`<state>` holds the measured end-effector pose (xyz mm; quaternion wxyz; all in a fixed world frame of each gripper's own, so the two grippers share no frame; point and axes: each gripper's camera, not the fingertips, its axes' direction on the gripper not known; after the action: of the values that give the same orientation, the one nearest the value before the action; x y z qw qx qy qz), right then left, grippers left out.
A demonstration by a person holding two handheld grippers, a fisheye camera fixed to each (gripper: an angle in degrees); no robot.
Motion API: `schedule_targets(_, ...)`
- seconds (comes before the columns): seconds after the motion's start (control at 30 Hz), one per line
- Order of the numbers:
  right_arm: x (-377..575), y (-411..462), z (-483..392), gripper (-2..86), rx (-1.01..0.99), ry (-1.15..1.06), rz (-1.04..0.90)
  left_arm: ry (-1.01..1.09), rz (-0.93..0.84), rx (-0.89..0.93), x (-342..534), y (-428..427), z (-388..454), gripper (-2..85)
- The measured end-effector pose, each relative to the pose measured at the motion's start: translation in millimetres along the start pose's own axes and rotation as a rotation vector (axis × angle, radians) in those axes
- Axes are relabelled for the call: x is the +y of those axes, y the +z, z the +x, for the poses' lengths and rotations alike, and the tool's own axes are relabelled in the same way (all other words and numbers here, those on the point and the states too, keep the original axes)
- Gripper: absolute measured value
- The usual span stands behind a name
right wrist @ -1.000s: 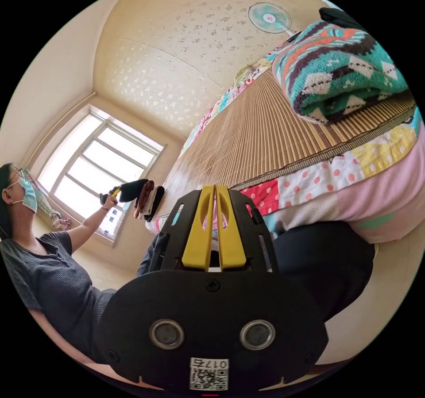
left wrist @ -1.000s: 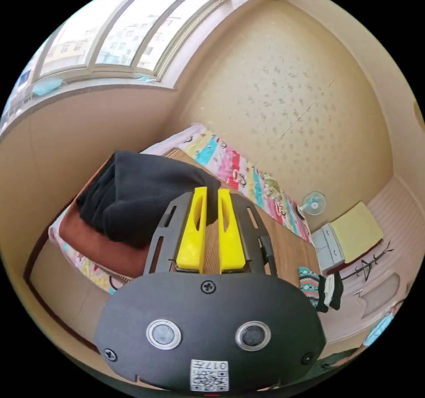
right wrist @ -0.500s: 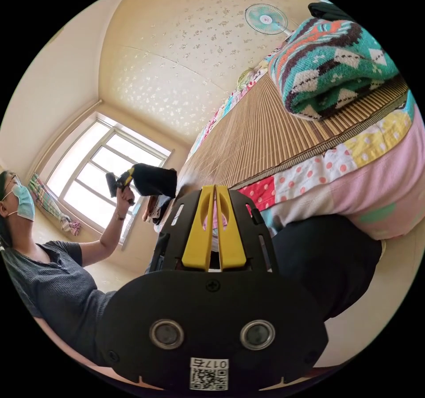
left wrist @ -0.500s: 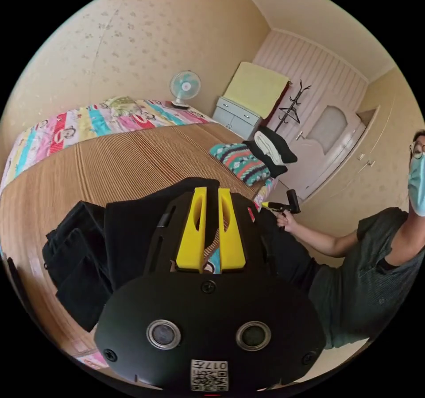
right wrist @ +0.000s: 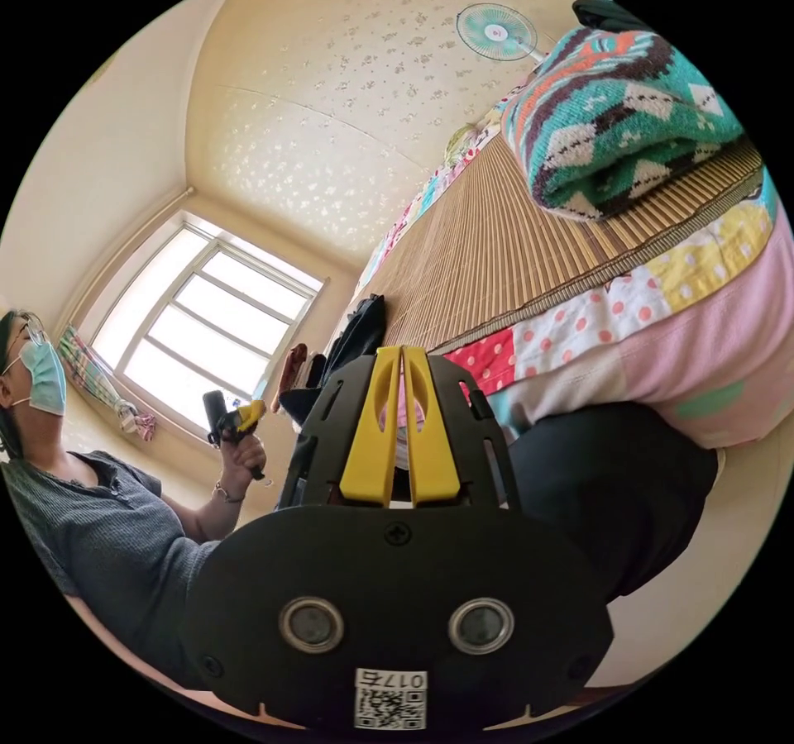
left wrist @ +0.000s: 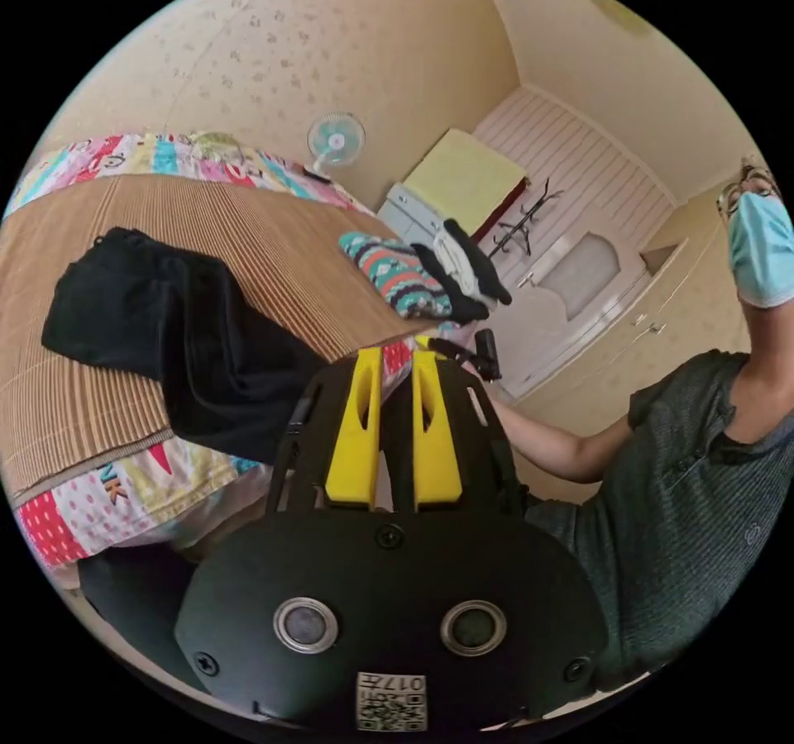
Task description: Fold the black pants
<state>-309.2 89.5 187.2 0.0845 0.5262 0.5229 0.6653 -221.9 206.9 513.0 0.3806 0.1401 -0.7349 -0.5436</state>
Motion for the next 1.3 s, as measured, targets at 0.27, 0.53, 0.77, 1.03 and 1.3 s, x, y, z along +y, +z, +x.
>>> schedule_targets(0.27, -11, 10, 8, 0.4, 0.031, -0.011, -0.025, -0.203, -0.06, -0.421, -135, -2, -101, 14.1)
schedule_targets(0.53, -15, 7, 24, 0.8, 0.026, 0.011, 0.009, -0.297, -0.349, -0.741, -158, 119, -207, 9.8)
schedule_targets(0.77, -56, 52, -21, 4.0, 0.197, -0.173, -0.109, -0.257, -0.158, -0.382, -81, 51, -170, -0.2)
schedule_targets(1.03, -184, 253, -49, 12.9, 0.103, -0.195, -0.37, -0.383, 0.003, -0.366, 5, -15, -164, 0.4)
schedule_targets(1.3, -242, 385, 17, 6.7, 0.03, 0.099, -0.55, -0.464, 0.281, -0.538, 63, -111, -150, 6.9)
